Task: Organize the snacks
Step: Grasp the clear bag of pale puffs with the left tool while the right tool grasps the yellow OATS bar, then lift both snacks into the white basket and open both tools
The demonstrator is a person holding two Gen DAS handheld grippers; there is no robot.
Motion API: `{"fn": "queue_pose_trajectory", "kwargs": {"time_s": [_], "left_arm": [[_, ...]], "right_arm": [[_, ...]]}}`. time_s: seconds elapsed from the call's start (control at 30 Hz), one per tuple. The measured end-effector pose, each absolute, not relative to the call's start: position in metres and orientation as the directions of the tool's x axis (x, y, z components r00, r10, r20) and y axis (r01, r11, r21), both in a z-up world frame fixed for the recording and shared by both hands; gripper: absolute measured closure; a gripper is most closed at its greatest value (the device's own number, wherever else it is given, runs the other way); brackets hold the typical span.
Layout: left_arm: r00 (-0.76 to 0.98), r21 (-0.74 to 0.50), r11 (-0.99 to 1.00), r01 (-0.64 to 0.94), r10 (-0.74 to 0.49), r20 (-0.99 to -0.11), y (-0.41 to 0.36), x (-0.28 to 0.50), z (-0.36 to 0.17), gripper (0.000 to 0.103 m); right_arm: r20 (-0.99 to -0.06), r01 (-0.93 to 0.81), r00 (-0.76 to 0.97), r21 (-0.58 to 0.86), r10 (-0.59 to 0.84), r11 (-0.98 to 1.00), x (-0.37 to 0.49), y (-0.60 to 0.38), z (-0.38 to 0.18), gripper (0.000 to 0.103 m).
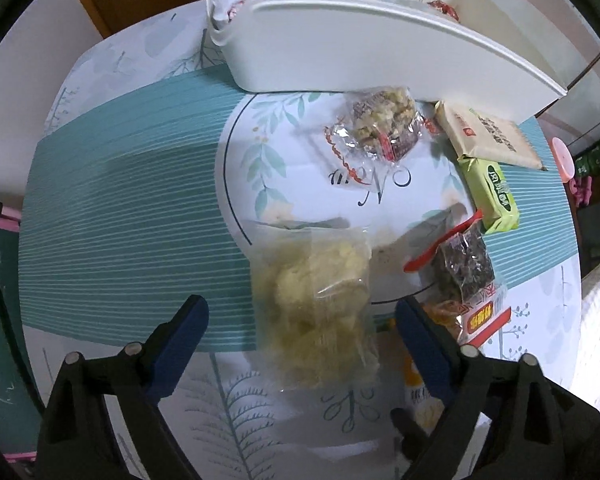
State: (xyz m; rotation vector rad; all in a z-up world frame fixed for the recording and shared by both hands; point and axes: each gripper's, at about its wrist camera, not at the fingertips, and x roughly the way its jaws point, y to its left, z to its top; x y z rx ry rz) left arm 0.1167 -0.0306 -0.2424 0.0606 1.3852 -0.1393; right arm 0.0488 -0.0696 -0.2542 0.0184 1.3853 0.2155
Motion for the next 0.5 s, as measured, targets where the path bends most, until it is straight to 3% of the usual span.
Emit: {"fn": "queue_pose_trajectory", "kwargs": {"time_s": [0.13, 0.37, 0.5], "left_arm": [[0.129, -0.074, 0.989, 0.125, -0.090, -0.988, -0.031, 0.118, -0.252, 0.042], [0.166, -0.114, 0.986, 0.119, -0.133, -0.977, -0.026, 0.111, -0.243, 0.067], [0.183, -0.130, 0.987, 0.095, -0.146, -0.972, -0.018, 0.100, -0.229, 0.070]], "right_arm": [[-0.972, -0.152, 0.165, 0.139, 0.164, 0.978, 0.045, -0.073, -0.255, 0.064], [-0.963, -0.174, 0.168, 0.180, 0.209, 0.968, 0.039, -0.087, -0.244, 0.065], [-0.948, -0.186, 0.163, 0.243, 0.274, 0.952, 0.034, -0.098, -0.226, 0.065]]}}
